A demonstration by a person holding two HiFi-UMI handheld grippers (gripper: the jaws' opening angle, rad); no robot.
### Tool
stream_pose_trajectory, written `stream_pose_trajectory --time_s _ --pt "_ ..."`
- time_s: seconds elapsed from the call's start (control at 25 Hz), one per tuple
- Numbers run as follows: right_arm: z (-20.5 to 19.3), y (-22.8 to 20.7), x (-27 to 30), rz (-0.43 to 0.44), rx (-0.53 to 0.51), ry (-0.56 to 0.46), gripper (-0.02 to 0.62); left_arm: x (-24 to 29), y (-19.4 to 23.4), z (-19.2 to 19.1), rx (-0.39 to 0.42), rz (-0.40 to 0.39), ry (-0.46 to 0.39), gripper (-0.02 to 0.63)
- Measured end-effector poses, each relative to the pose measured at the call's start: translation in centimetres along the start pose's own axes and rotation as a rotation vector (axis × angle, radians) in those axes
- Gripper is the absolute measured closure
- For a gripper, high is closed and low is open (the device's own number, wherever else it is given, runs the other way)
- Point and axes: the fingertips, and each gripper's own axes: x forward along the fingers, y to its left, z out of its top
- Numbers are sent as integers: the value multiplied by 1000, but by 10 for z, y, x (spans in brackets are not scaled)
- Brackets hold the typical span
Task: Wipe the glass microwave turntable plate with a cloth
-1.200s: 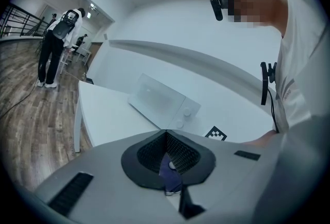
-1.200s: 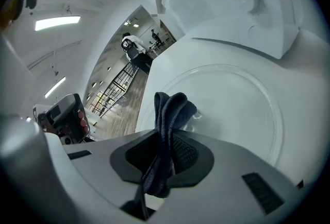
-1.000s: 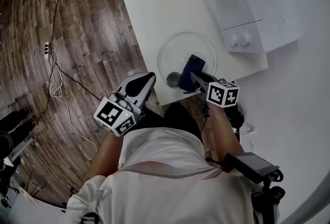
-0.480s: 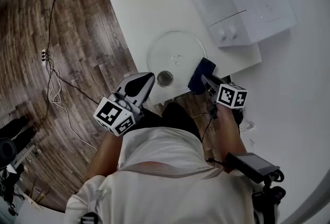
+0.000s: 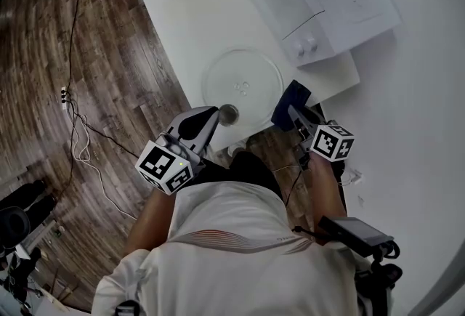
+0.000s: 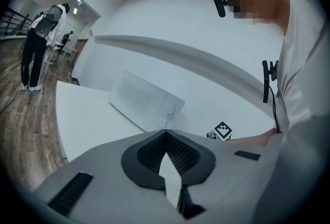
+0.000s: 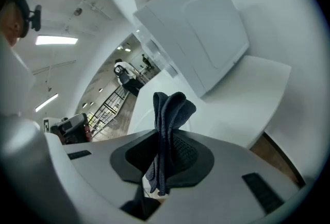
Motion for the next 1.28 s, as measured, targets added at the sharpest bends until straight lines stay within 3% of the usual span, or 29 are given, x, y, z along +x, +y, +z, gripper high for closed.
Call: stream_pose_trajectory --time_s 0.2,0.36,0.56,0.88,1.28 --pt "35 91 -15 135 -201 -182 535 -19 -5 25 50 -35 -18 595" --pt "62 152 -30 196 -221 -378 535 -43 1 49 100 -78 -57 595" --pt "73 212 -59 179 -234 -541 535 -78 3 75 184 -136 -73 595" --pt "65 266 -84 174 -327 -623 535 -124 2 96 186 -147 -136 595" --pt "30 276 -163 172 -482 -653 535 -155 -72 78 225 -110 -195 595"
